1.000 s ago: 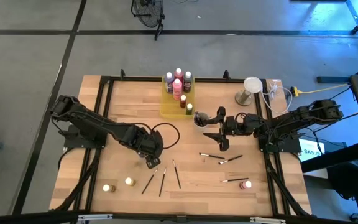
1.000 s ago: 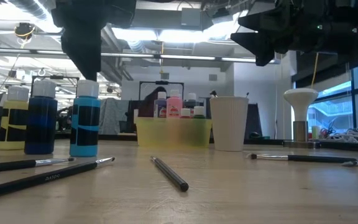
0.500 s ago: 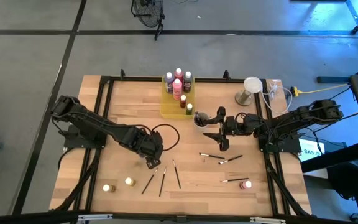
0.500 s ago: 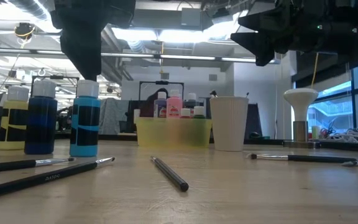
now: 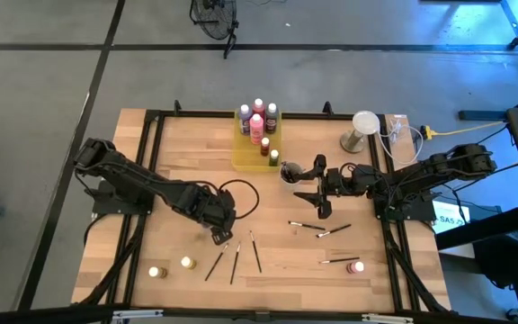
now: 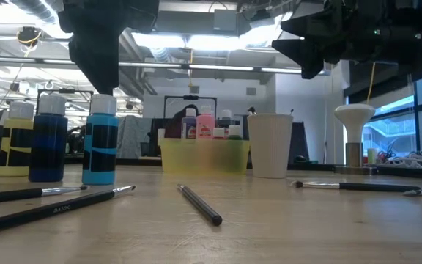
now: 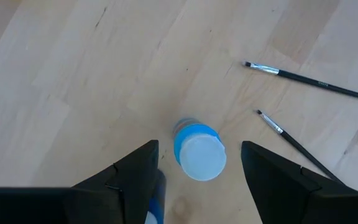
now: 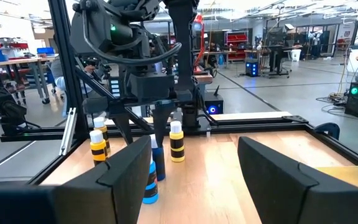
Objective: Pick & Place Paint Supplies
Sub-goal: Put the small light blue paint bottle into the yellow bin
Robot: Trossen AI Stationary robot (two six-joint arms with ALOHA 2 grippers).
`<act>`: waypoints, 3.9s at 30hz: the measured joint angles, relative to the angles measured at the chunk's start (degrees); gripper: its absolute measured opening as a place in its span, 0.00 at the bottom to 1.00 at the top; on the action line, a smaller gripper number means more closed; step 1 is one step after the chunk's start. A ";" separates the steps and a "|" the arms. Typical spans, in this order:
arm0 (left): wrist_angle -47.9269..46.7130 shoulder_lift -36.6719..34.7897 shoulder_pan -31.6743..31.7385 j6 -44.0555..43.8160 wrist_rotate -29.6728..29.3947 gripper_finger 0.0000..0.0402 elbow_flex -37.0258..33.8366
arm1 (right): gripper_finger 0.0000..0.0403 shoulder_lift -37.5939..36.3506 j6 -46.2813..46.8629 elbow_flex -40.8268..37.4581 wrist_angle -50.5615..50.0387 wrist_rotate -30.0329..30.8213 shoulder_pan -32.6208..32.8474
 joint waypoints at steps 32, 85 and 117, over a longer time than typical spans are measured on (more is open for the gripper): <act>-0.83 5.25 -0.08 0.43 0.50 0.56 0.00 | 0.60 0.00 0.00 -0.02 -0.49 0.03 -0.01; -1.03 5.64 0.57 0.04 -3.25 0.29 0.14 | 0.60 0.00 0.00 -0.02 -2.58 0.05 -0.02; -16.38 6.80 33.98 16.86 -3.69 0.29 30.79 | 0.60 0.00 -0.24 -0.02 -2.98 0.07 -0.04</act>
